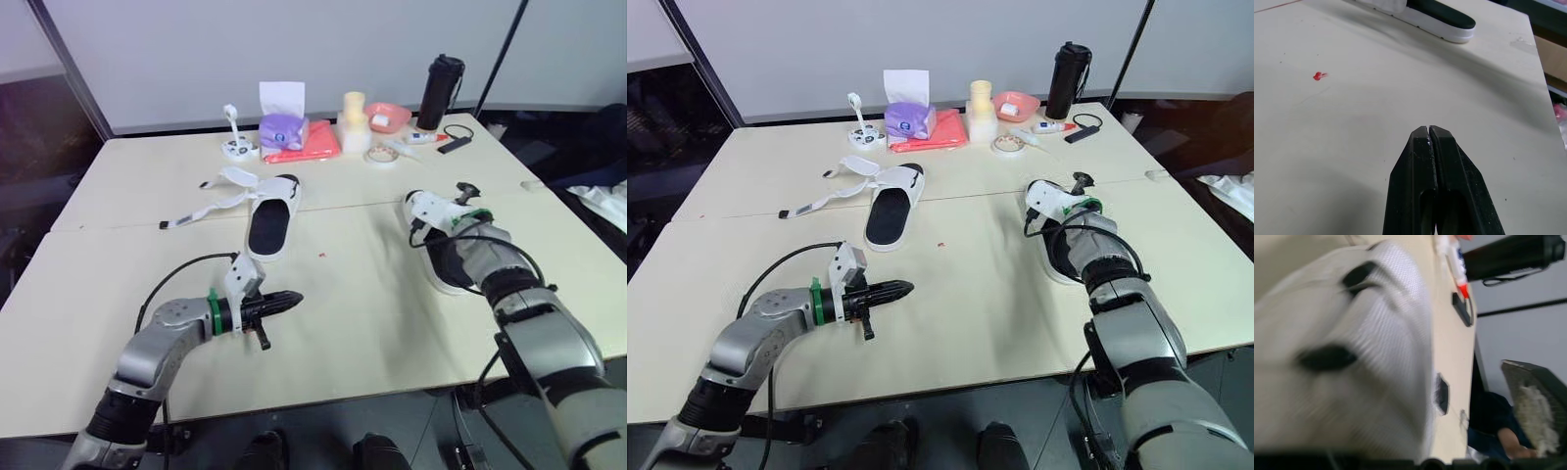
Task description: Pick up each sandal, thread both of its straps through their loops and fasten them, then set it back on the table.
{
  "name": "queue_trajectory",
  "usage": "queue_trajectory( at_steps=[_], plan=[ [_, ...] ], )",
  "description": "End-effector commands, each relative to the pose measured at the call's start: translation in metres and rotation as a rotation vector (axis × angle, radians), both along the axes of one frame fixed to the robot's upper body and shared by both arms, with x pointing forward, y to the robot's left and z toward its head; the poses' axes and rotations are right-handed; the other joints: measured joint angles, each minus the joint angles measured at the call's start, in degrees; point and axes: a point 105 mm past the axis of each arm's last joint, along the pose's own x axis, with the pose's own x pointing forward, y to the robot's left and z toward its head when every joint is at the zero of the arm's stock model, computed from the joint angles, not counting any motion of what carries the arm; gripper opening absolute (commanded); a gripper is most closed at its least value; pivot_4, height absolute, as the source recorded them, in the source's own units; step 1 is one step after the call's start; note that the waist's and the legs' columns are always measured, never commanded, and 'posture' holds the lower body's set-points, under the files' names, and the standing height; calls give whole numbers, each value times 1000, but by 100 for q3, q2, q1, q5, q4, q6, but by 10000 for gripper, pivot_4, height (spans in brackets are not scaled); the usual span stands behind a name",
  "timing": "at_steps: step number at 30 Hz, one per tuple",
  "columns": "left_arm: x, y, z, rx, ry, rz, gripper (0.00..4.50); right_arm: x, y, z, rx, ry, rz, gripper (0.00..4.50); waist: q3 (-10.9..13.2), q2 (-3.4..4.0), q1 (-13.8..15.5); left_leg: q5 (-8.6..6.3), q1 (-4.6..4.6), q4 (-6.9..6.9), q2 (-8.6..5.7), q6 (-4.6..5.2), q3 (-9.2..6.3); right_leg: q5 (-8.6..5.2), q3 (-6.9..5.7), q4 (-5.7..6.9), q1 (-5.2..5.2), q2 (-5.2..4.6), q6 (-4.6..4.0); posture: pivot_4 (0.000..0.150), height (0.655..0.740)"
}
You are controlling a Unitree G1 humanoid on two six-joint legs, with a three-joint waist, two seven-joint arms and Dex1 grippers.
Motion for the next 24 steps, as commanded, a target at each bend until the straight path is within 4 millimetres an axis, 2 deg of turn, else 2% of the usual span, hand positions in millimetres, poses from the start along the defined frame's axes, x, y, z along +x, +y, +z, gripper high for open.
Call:
queue_trajectory(
  at_steps=[1, 5, 8, 13, 16, 20, 24],
  plan=[
    [1, 2, 12, -5, -54, 1, 0, -30, 6, -18, 69, 143, 48, 44490, -1, 0, 24, -1, 0, 1, 0, 1, 1, 0, 0, 0, 0, 0, 1, 1500, 7400],
    [7, 4, 16, -2, -75, 21, 0, -75, 21, -10, 252, 226, 131, 44490, -3, -2, 94, -2, 1, 5, 2, 3, 1, 0, -3, 1, 3, 1, 1, 1500, 7400],
    [15, 6, 22, -9, -103, 56, 0, -102, 33, 6, 391, 281, 198, 44490, -3, -2, 88, -2, 4, 13, 4, 4, 4, 0, 0, 3, 6, 2, 1, 1500, 7400],
    [27, 9, 33, 17, -162, 91, 0, -148, 84, 41, 778, 393, 469, 44490, 0, -1, 107, -2, -1, 16, 7, 4, 3, 1, 0, 4, -1, 2, 0, 1500, 7400],
    [33, 12, 38, 63, -219, 106, 0, -174, 108, 51, 926, 462, 621, 44490, 1, -3, 137, -4, -9, 15, 6, 7, -1, 0, -4, 0, -3, 0, 1, 1500, 7400],
    [47, 20, 44, 171, -330, 160, 0, -185, 121, 48, 996, 498, 648, 44490, 2, -4, 160, -5, -12, 16, 2, 8, -1, 1, -6, -4, -2, -4, 1, 1500, 7400],
    [72, 37, 50, 327, -501, 268, 0, -181, 134, 44, 1023, 478, 640, 44490, 2, -5, 145, -5, -11, 18, 2, 8, 0, 1, -7, -2, -5, -4, 1, 1500, 7400]
  ],
)
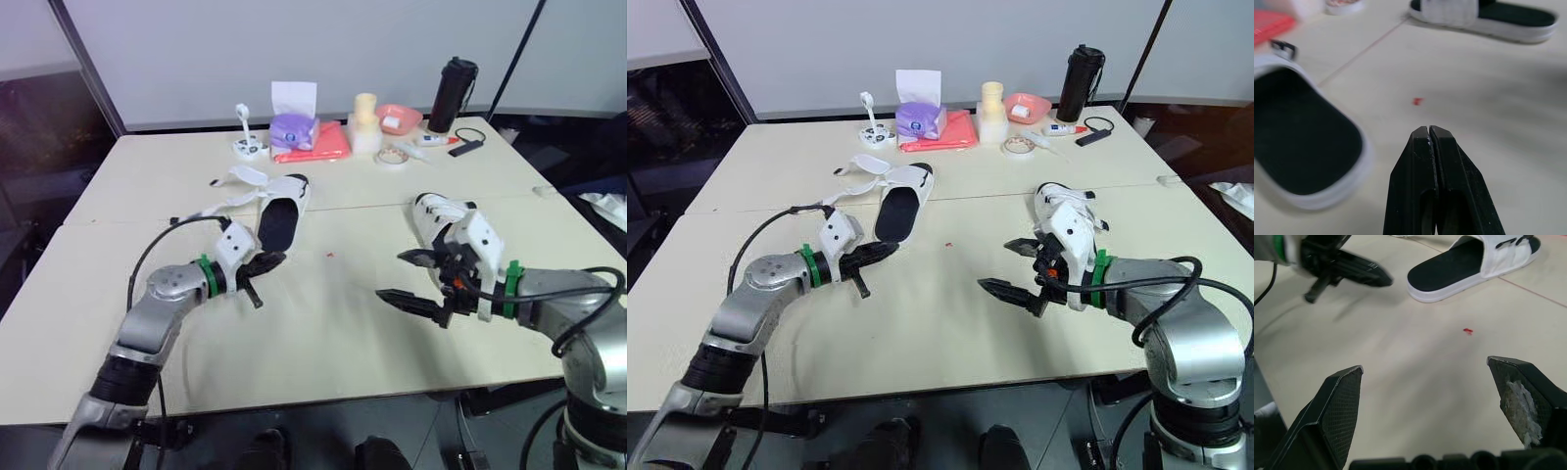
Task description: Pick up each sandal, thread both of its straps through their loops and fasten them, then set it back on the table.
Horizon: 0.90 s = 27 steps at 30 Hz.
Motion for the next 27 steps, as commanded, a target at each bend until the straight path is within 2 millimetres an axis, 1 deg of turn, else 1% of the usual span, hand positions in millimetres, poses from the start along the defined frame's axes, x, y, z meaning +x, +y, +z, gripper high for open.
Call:
queue_trajectory(
  at_steps=[1, 2, 4, 5, 7, 9, 12, 13, 15, 19, 21, 27],
  plan=[
    [22, 12, 19, 110, -196, 98, 0, 0, 14, 5, 32, -39, 0, 44490, 0, 0, -9, 0, 0, -1, 0, 0, 0, 0, 1, 1, -2, 0, 0, 1500, 7400],
    [30, 15, 24, 122, -238, 136, 0, 0, 18, 5, 43, -42, 5, 44490, 0, 0, -12, 0, 0, -1, 0, 0, 0, 0, 0, 2, -4, 0, 0, 1500, 7400],
    [41, 19, 31, 161, -310, 176, 5325, 0, 25, 5, 54, -44, 13, 45000, 1, -1, -9, 0, -1, -2, -1, 0, -1, 0, 0, 2, -4, 0, 0, 1500, 7400],
    [48, 20, 34, 207, -354, 190, 8894, 0, 27, 4, 59, -44, 15, 45000, 1, -2, -8, 0, -2, -2, -1, 0, -1, 1, 0, 3, -6, 0, 1, 1500, 7400],
    [62, 19, 36, 308, -434, 209, 17749, 1, 30, 3, 65, -45, 16, 45000, 2, -4, 7, 0, -3, -2, -4, 0, -1, 1, -2, 2, -4, -1, 2, 1500, 7400],
    [74, 19, 41, 370, -492, 224, 28561, 3, 34, 4, 65, -50, 18, 45000, 3, -7, 8, 0, -4, -1, -6, 0, -2, 1, -4, 2, -3, -1, 4, 1500, 7400],
    [92, 9, 45, 477, -582, 244, 43474, 8, 34, 7, 72, -61, 9, 45000, 6, -10, 1, 0, -4, 0, -7, 0, -1, 2, -5, 4, -4, -1, 7, 1500, 7400],
    [96, 8, 45, 500, -600, 248, 44356, 9, 36, 8, 75, -62, 9, 45000, 7, -12, -6, 0, -5, 0, -7, 0, -2, 3, -8, 4, -3, 0, 8, 1500, 7400],
    [103, 5, 44, 521, -609, 263, 44356, 11, 40, 7, 78, -58, 8, 45000, 7, -13, -15, 0, -5, 0, -8, 1, 0, 3, -8, 4, -3, 0, 12, 1500, 7400],
    [114, -9, 34, 642, -656, 283, 44356, 8, 44, 0, 72, -48, 11, 45000, 8, -15, -40, -1, -6, -2, -8, 3, 1, -1, -8, 9, -7, 0, 18, 1500, 7400],
    [117, -13, 28, 706, -671, 297, 44356, 6, 45, -1, 71, -46, 9, 45000, 10, -19, -33, -1, -8, -1, -8, 3, 2, -2, -8, 12, -8, 0, 20, 1500, 7400],
    [123, -15, 19, 777, -667, 364, 44356, 5, 45, -3, 70, -50, -18, 45000, 19, -34, -32, -1, -8, 2, -8, 3, 1, -2, -8, 21, -11, 0, 20, 1500, 7400]
  ],
)
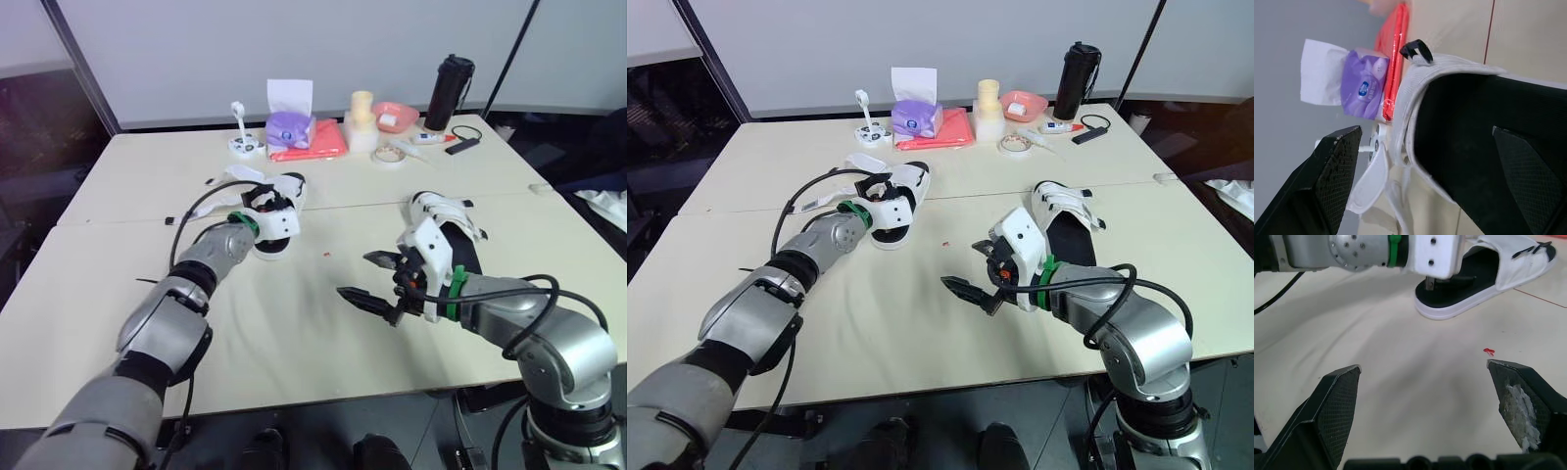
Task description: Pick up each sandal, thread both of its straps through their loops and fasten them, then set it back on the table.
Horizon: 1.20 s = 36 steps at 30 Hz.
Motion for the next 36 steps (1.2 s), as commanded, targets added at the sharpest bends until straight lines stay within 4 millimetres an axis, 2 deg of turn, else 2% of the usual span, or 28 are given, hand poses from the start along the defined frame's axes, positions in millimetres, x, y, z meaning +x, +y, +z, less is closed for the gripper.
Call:
queue_trajectory(
  at_steps=[1, 9, 10, 12, 14, 17, 19, 24, 27, 31, 36],
  plan=[
    [6, 2, 11, 18, -48, 61, 44356, -5, 3, 8, 7, -53, 2, 45000, 2, -3, 2, 0, 0, 1, 0, 0, 0, 0, 0, 1, 1, 0, 0, 1500, 7400],
    [7, 9, -2, -40, -3, 158, 44356, -6, -1, 8, -4, -60, -28, 45000, 2, -4, 4, 0, 1, 7, 0, 0, 0, 0, 0, 6, 3, 0, 0, 1500, 7400],
    [7, 11, -4, -46, 6, 169, 42042, -6, -2, 8, -6, -60, -32, 45000, 1, -4, 2, 0, 2, 8, 0, 0, 0, 0, 0, 7, 4, 0, 0, 1500, 7400],
    [7, 14, -7, -56, 19, 188, 35163, -5, -2, 8, -6, -59, -36, 45000, 2, -4, -7, 0, 2, 8, 0, 0, 0, 0, 0, 7, 3, 0, 0, 1500, 7400],
    [7, 17, -10, -65, 34, 203, 25740, -5, -2, 7, -6, -57, -38, 45000, 2, -5, -14, 0, 1, 8, 0, 0, 0, 0, 1, 8, 1, 0, 0, 1500, 7400],
    [7, 22, -15, -73, 55, 225, 9196, -6, -1, 7, -10, -54, -38, 45000, -5, -3, 2, 0, 5, 8, 0, 0, 0, 0, 0, 8, 7, 0, 0, 1500, 7400],
    [6, 23, -16, -77, 59, 232, 199, -7, -2, 7, -10, -53, -40, 45000, -14, -3, 6, 0, 9, 11, 0, 0, 0, 0, 0, 8, 13, 0, 0, 1500, 7400],
    [6, 22, -14, -107, 62, 216, 199, -7, -3, 7, -11, -52, -48, 45000, -19, -4, 5, 0, 11, 16, 0, 0, 0, 0, 1, 12, 16, 0, 0, 1500, 7400],
    [6, 14, -4, -158, 47, 148, 199, -7, -2, 6, -11, -51, -49, 45000, -19, -5, 5, 0, 11, 16, 0, 0, 0, 0, 1, 14, 15, 0, 0, 1500, 7400],
    [-1, -4, 10, -230, 65, -27, 199, -7, -2, 5, -9, -46, -48, 45000, -18, -6, 10, 0, 6, 15, 0, 0, 0, 0, 1, 13, 8, 0, 0, 1500, 7400],
    [-20, -12, 30, -278, 65, -270, 199, -7, 0, 3, -9, -40, -41, 45000, -11, -18, 10, 0, 0, 15, 0, -1, 0, 1, 1, 11, 3, -1, -1, 1500, 7400]
  ],
)
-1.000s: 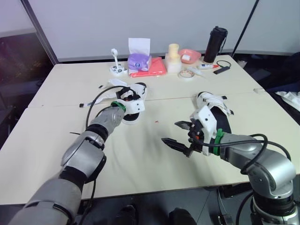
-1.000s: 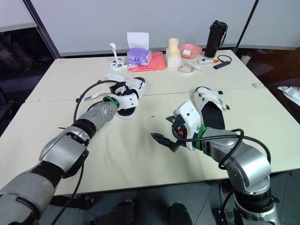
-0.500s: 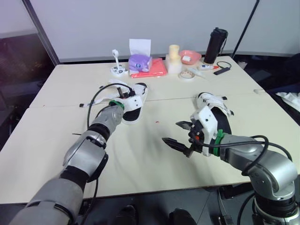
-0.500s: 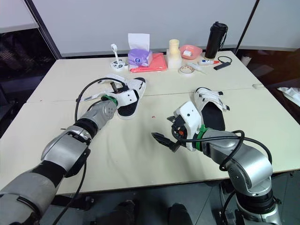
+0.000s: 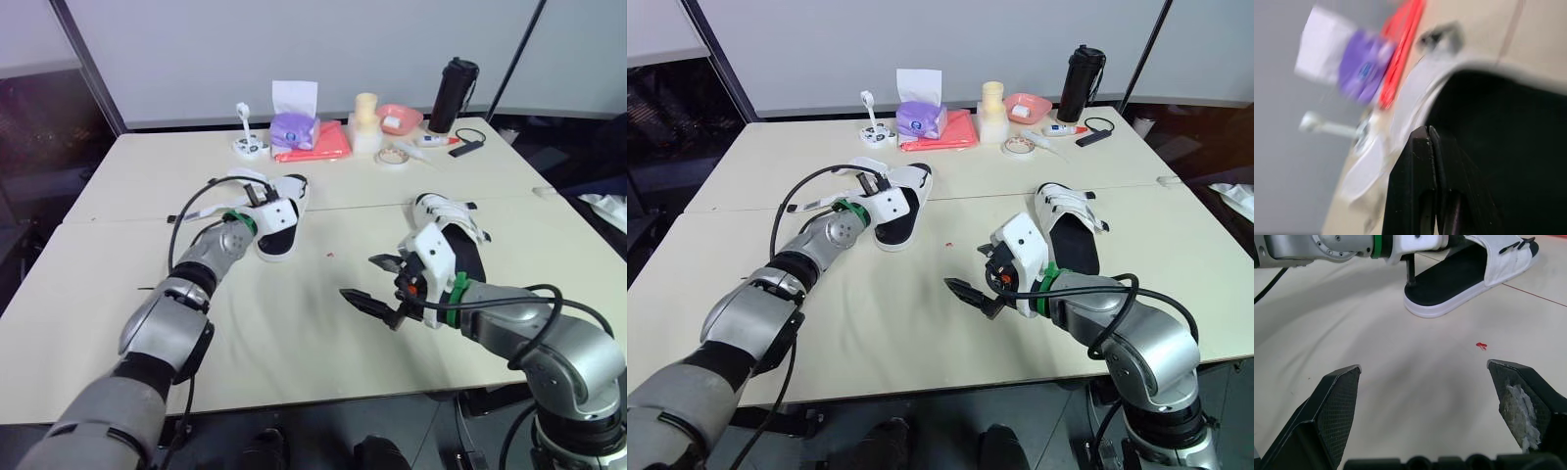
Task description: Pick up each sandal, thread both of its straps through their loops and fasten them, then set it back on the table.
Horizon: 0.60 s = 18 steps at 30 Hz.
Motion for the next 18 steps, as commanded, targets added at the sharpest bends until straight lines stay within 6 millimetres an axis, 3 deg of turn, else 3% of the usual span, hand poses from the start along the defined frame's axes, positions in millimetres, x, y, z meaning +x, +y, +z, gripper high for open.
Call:
queue_trajectory(
  at_steps=[1, 6, 10, 15, 18],
  plan=[
    [-21, -13, 26, -50, -31, -247, 199, -4, 3, 7, 4, -37, 22, 45000, 1, -2, -13, 0, 0, 0, 1, 0, 0, 0, 0, 0, -1, 0, 0, 1500, 7400],
    [-39, -6, 22, -25, 15, -366, 199, -3, 3, 6, 3, -33, 28, 45000, 1, -1, -30, 0, 1, -5, 3, 0, 1, 0, 3, 1, -4, 1, -2, 1500, 7400],
    [-24, 16, 18, 38, -19, -199, 199, 0, 4, 5, 1, -33, 37, 45000, 1, -2, -28, 0, 1, 0, 2, 1, 0, 1, 2, 3, -3, 1, -2, 1500, 7400],
    [-10, 25, 9, 112, -43, -48, 199, 1, 4, 5, -2, -37, 41, 45000, 1, -2, -6, 0, 1, 7, 0, 2, -1, 0, 1, 4, 4, 2, 0, 1500, 7400],
    [-3, 27, 4, 128, -49, 28, 14075, 1, 4, 4, -4, -39, 39, 45000, 3, -4, -12, 0, 1, 13, -1, 2, -1, 0, 0, 12, 4, 2, 1, 1500, 7400]
  ],
)
